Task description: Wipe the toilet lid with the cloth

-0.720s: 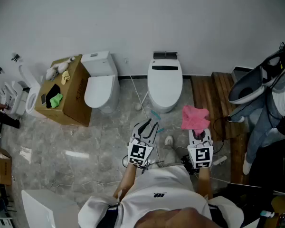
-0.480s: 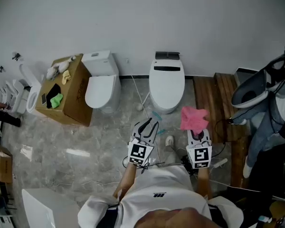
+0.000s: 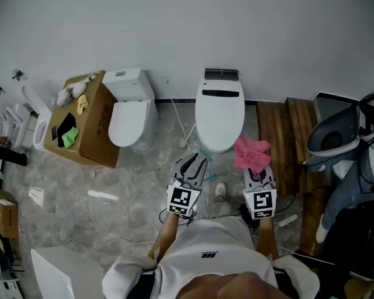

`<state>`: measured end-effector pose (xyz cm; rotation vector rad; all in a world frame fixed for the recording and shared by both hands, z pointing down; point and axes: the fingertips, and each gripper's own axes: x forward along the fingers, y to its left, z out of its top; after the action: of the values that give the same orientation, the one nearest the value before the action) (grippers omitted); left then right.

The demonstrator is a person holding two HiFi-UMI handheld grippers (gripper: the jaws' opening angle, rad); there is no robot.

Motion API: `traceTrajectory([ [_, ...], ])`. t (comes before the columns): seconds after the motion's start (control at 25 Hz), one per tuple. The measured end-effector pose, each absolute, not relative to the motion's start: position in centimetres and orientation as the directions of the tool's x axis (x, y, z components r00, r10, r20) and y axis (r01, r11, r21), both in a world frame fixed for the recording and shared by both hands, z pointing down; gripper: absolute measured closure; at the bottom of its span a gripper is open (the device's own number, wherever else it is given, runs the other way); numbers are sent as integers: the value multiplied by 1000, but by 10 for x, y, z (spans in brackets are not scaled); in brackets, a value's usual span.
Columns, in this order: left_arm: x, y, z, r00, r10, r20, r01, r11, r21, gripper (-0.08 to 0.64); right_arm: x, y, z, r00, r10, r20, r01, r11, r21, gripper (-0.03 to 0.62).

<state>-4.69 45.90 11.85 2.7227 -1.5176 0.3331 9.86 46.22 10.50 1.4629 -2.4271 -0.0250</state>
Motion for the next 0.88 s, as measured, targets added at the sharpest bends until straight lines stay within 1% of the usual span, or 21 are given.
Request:
traceTrajectory([
  [0.56,-14,339,118,478,-850,221,-858,-506,-91,430,137,339,113,-466,-841,274,-844,515,147,528],
  [0.88,8,288,112,448,-867,218,-874,-476,-97,430,156,286,117,-504,-814,288,-819,557,142,528],
])
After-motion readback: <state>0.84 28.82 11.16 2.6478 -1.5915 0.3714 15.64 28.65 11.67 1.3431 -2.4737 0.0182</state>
